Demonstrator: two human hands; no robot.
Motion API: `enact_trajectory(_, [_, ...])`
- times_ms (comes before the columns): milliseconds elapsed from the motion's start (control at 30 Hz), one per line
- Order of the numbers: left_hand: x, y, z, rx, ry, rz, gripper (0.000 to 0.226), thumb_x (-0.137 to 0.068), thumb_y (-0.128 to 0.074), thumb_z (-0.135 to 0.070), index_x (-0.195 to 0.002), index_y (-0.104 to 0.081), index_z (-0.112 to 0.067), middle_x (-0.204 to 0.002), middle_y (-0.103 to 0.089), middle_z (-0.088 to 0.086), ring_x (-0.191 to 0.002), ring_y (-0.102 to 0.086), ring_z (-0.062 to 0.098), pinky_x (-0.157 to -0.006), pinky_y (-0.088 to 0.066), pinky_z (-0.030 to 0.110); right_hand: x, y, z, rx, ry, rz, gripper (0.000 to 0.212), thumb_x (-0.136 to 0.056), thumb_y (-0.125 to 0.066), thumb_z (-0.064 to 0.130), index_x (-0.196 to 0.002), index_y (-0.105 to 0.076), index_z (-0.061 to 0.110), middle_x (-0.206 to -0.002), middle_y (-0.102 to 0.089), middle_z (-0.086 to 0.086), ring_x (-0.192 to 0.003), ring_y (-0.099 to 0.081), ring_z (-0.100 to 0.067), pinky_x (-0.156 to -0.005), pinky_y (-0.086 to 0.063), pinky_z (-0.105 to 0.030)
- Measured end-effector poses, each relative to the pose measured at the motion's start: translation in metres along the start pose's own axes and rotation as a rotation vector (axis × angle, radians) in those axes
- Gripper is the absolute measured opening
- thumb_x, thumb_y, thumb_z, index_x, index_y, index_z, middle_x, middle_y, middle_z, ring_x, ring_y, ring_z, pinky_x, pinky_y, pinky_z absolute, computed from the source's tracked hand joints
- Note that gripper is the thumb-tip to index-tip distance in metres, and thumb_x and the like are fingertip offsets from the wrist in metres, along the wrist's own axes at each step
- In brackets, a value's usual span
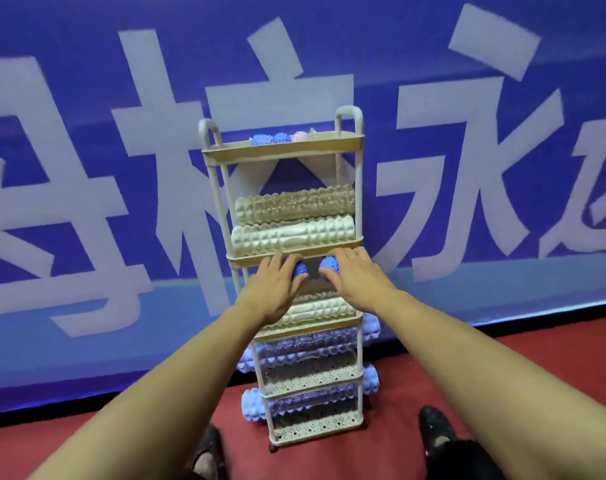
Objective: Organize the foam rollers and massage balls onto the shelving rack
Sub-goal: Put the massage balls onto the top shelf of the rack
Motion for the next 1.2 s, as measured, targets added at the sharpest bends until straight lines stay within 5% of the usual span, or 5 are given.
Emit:
enact_trajectory(633, [-0.142,0.221,0.044,-0.140,-0.033,-0.407,0.050,-0.100,-0.026,-0.053,-0.136,-0.043,-0.023,-0.124,-0.050,0.005,-0.108,-0.048,0.028,-0.093,-0.046,0.046,-0.162,0.196,0.083,0.098,0.225,-0.299,0.047,-0.103,-0.039,0.050,-0.140,-0.044,0.021,-0.139,-0.051,-0.002,-0.130,-0.035,-0.025,-0.104,-0.038,-0.046])
enact_trajectory(867, [-0.192,0.218,0.072,-0.115,0.029,-0.330,0.044,-0.104,-0.030,-0.047,-0.139,-0.039,-0.023,-0.129,-0.047,0.006,-0.112,-0.044,0.027,-0.094,-0.047,0.046,-0.221,0.195,0.067,0.113,0.134,-0.222,0.046,-0.101,-0.038,0.053,-0.135,-0.047,0.022,-0.134,-0.054,-0.007,-0.126,-0.037,-0.026,-0.101,-0.040,-0.049])
enact_trajectory(1067, [-0.209,0.185,0.084,0.073,0.030,-0.225,0.041,-0.104,-0.031,-0.049,-0.135,-0.042,-0.024,-0.124,-0.048,0.003,-0.108,-0.049,0.021,-0.096,-0.044,0.039,-0.227,0.163,0.052,0.208,0.156,-0.101,0.045,-0.105,-0.036,0.047,-0.137,-0.047,0.016,-0.132,-0.056,-0.016,-0.118,-0.051,-0.031,-0.088,-0.046,-0.042])
enact_trajectory(1200, [-0.218,0.182,0.087,-0.014,0.013,-0.149,0.040,-0.105,-0.033,-0.044,-0.139,-0.038,-0.023,-0.129,-0.043,0.004,-0.109,-0.042,0.021,-0.099,-0.039,0.036,-0.233,0.161,0.049,0.085,0.144,-0.061,0.043,-0.106,-0.033,0.048,-0.135,-0.046,0.019,-0.128,-0.061,-0.011,-0.103,-0.059,-0.025,-0.079,-0.046,-0.036])
Point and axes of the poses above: each hand's wrist, its own x-axis away from the middle knuckle, its own y-axis out of the back of the hand, z = x × y, the point moved 5 cm from there along -x, towards the middle knuckle
